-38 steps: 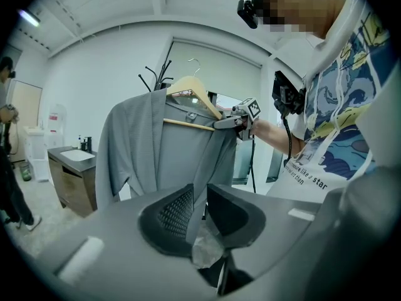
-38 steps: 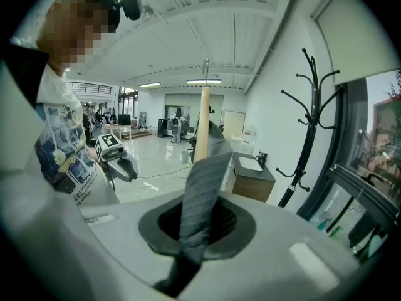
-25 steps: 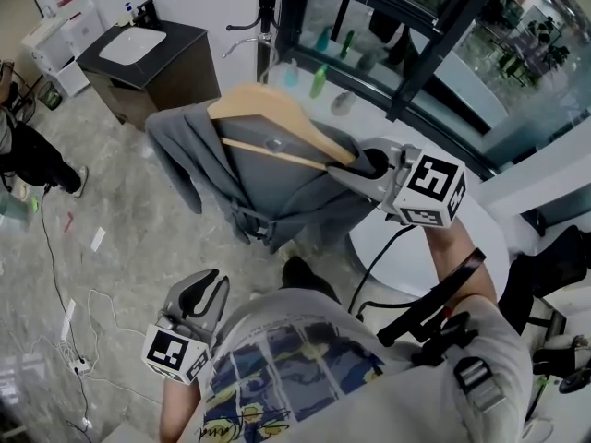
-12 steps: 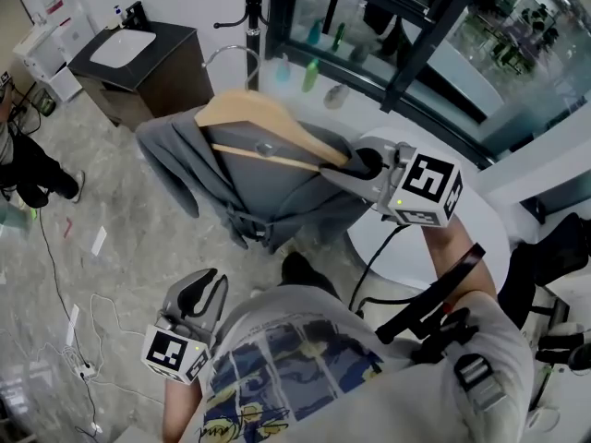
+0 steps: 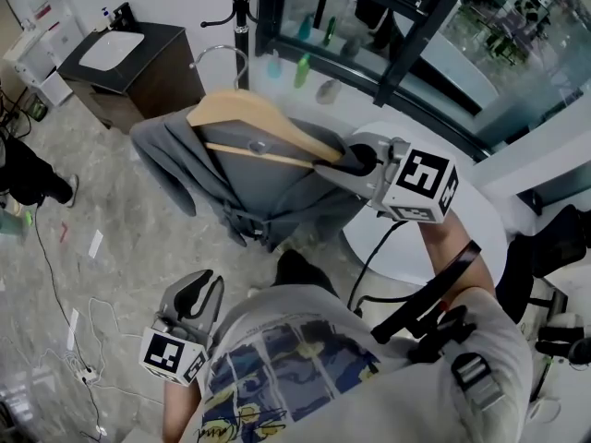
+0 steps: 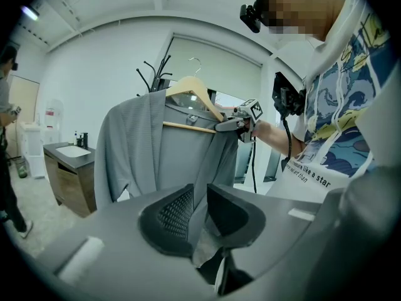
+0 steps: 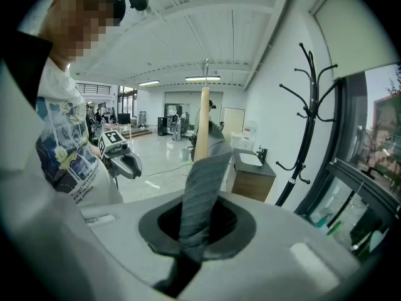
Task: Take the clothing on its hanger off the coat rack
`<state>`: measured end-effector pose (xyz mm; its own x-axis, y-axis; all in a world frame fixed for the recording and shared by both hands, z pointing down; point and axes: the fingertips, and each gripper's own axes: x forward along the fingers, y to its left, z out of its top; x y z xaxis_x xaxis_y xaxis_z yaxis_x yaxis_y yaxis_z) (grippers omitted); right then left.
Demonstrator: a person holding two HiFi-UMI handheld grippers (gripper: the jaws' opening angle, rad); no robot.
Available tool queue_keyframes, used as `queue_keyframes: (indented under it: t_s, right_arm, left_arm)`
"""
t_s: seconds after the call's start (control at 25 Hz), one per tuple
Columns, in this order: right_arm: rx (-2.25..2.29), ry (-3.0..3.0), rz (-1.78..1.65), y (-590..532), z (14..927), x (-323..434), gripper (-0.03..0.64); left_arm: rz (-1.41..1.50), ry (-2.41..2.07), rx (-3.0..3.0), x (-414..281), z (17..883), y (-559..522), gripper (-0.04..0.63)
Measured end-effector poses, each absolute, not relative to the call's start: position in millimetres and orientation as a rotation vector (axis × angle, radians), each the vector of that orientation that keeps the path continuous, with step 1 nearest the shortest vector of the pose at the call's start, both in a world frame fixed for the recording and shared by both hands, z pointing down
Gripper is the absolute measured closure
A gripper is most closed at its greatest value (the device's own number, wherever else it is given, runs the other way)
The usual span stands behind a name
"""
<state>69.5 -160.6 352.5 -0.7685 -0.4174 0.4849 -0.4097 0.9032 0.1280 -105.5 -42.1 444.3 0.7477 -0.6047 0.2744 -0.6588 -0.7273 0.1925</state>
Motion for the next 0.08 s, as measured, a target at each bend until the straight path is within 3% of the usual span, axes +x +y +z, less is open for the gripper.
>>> queue_keyframes:
  t_s: [0.08]
  right_arm:
    - [0.597, -2.546, -0.023, -164.5, 352.1, 70.4, 0.603]
  left_arm:
    - [0.281, -0.987, 2.668, -104.9, 444.9, -44.6, 0.523]
